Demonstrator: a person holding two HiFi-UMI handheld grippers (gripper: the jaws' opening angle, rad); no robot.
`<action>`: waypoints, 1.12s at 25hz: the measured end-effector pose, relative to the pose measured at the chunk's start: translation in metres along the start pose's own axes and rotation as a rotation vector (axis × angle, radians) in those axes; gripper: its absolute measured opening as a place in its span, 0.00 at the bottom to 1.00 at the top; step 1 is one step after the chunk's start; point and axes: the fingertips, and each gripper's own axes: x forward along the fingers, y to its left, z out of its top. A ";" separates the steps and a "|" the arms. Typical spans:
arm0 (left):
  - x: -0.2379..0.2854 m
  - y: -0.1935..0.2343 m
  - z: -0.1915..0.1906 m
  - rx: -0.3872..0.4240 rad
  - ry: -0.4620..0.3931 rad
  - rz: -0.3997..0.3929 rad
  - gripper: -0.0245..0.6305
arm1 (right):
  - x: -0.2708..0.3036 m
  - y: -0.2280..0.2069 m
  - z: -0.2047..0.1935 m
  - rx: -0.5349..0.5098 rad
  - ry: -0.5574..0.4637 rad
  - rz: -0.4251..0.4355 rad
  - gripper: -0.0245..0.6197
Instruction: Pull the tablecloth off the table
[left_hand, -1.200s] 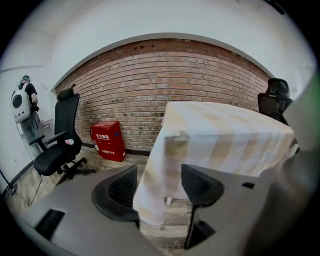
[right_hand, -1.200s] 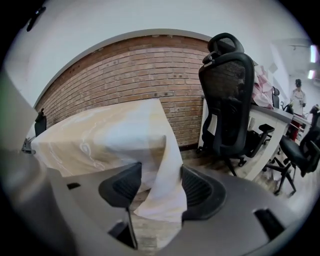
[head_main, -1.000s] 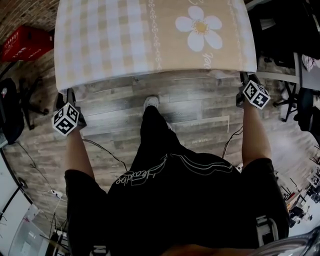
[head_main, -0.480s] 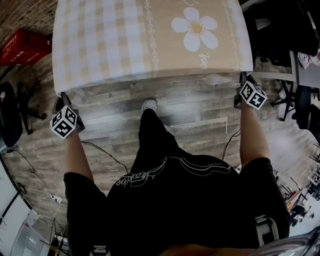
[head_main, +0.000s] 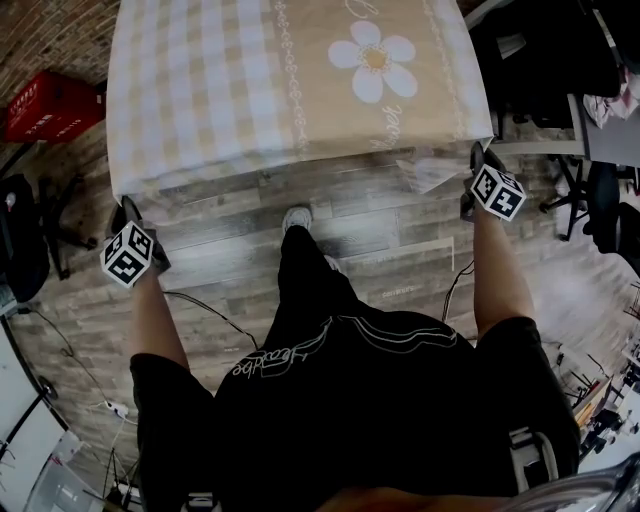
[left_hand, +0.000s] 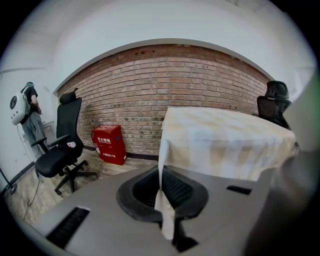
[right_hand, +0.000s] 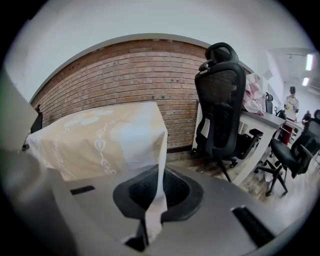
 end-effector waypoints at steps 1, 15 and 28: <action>-0.004 0.000 0.004 0.004 -0.004 -0.001 0.04 | -0.003 0.001 0.001 -0.004 -0.004 0.003 0.03; -0.047 -0.007 0.054 0.017 -0.044 0.003 0.04 | -0.045 -0.007 0.034 -0.024 -0.047 0.030 0.03; -0.116 -0.054 0.097 -0.029 -0.130 -0.083 0.04 | -0.105 0.005 0.073 0.028 -0.121 0.087 0.03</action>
